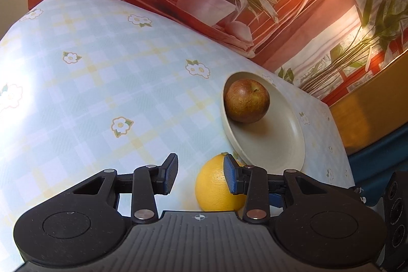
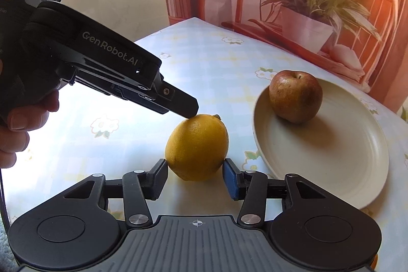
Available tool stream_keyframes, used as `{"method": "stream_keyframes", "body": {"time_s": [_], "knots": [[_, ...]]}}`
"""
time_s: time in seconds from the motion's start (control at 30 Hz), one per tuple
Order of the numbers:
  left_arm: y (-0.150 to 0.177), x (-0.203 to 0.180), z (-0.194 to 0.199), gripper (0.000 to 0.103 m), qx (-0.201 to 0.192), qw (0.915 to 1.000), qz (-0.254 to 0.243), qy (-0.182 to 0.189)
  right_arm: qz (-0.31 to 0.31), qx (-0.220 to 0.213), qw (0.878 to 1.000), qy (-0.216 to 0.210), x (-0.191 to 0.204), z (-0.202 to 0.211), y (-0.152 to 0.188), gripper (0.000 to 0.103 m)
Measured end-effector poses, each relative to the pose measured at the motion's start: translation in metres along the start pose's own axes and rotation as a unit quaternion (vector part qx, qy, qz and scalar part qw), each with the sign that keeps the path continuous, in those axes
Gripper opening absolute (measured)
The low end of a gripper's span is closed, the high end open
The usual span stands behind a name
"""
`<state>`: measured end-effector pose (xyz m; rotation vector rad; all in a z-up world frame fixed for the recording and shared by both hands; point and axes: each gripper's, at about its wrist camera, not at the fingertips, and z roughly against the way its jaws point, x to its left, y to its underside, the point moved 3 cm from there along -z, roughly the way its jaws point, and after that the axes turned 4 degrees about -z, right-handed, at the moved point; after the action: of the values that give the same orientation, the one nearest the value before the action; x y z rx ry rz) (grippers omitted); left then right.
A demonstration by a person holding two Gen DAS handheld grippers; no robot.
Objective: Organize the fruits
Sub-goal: 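Close the left gripper on the yellow lemon and lift it, then carry the lemon onto the plate beside the apple and release it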
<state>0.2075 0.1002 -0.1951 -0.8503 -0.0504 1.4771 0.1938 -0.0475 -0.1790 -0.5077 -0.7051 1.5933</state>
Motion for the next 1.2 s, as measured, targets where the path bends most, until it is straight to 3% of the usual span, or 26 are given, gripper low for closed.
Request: {"method": "stream_keyframes", "body": {"time_s": [0.43,0.9,1.2], "knots": [[0.004,0.006,-0.020,0.041,0.024,0.9966,0.052,0.059,-0.008,-0.009,1.000,-0.006,-0.004,-0.001,0.001,0.044],[0.002,-0.014,-0.019,0.041,0.018,0.9986,0.021,0.045,-0.022,-0.035,0.999,-0.006,-0.006,0.009,0.007,0.045],[-0.019,-0.046,-0.022,0.041,0.009,0.9985,-0.014,0.053,-0.026,-0.065,0.997,0.017,-0.024,0.032,-0.002,0.045]]}}
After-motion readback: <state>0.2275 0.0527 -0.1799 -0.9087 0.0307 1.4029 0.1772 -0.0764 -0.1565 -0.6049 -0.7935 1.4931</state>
